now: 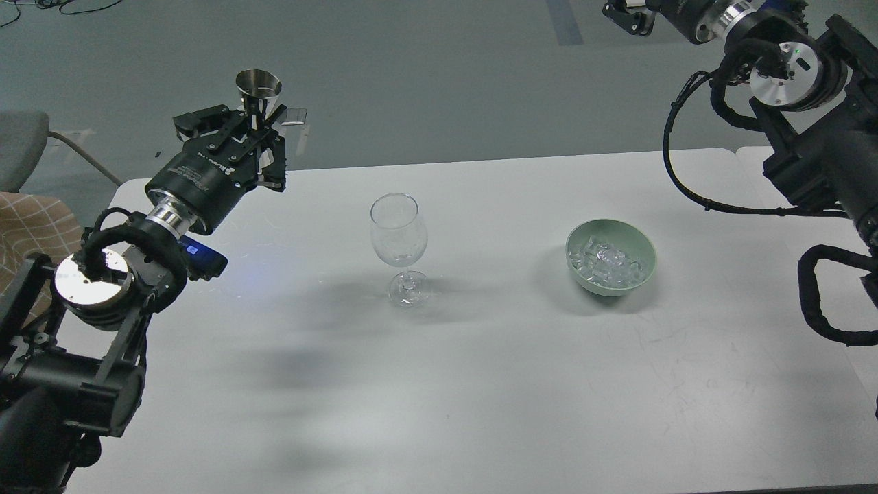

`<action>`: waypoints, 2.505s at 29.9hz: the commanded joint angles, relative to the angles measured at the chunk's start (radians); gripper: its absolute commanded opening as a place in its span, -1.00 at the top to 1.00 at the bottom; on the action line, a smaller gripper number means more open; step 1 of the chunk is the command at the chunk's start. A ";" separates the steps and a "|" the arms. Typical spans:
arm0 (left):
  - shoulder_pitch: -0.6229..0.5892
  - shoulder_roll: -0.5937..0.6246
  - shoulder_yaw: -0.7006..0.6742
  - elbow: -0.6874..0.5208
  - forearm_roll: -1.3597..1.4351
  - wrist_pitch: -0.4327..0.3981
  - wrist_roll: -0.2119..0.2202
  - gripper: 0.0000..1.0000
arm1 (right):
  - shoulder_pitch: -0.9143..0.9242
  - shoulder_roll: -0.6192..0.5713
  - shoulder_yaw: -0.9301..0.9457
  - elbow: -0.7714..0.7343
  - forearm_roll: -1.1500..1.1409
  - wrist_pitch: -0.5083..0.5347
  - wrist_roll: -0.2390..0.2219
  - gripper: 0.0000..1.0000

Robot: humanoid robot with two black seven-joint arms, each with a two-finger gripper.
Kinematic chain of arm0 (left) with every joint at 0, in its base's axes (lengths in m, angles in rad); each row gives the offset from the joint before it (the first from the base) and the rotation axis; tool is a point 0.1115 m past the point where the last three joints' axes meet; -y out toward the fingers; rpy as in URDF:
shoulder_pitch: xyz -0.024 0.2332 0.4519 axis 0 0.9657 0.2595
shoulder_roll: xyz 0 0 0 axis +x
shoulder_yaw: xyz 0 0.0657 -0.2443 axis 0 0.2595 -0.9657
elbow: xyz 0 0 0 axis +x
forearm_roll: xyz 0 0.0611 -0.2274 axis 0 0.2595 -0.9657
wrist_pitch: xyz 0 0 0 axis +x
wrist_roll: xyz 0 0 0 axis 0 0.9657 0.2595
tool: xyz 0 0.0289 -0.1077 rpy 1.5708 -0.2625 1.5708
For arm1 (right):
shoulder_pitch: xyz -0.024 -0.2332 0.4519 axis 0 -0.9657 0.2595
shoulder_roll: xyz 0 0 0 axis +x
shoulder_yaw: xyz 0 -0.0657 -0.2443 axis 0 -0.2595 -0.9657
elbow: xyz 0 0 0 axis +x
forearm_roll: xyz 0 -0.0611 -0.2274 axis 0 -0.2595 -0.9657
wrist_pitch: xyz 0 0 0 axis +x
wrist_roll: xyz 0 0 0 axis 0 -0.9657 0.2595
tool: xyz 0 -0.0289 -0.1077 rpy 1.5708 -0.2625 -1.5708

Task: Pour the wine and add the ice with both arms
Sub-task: 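Carry the jigger with the left gripper over the wine glass, then tilt the jigger with the left gripper to pour into the glass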

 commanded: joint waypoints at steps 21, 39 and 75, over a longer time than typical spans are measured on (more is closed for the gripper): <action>-0.002 -0.003 0.134 -0.072 0.098 0.047 0.019 0.80 | 0.000 0.000 -0.001 0.001 -0.003 0.000 -0.001 -1.00; -0.004 -0.005 0.204 -0.043 0.286 0.015 0.020 0.81 | -0.006 0.001 -0.001 0.001 -0.002 0.000 -0.001 -1.00; -0.016 -0.025 0.223 0.037 0.514 -0.055 0.019 0.80 | -0.001 0.001 0.000 0.006 0.002 0.000 -0.001 -1.00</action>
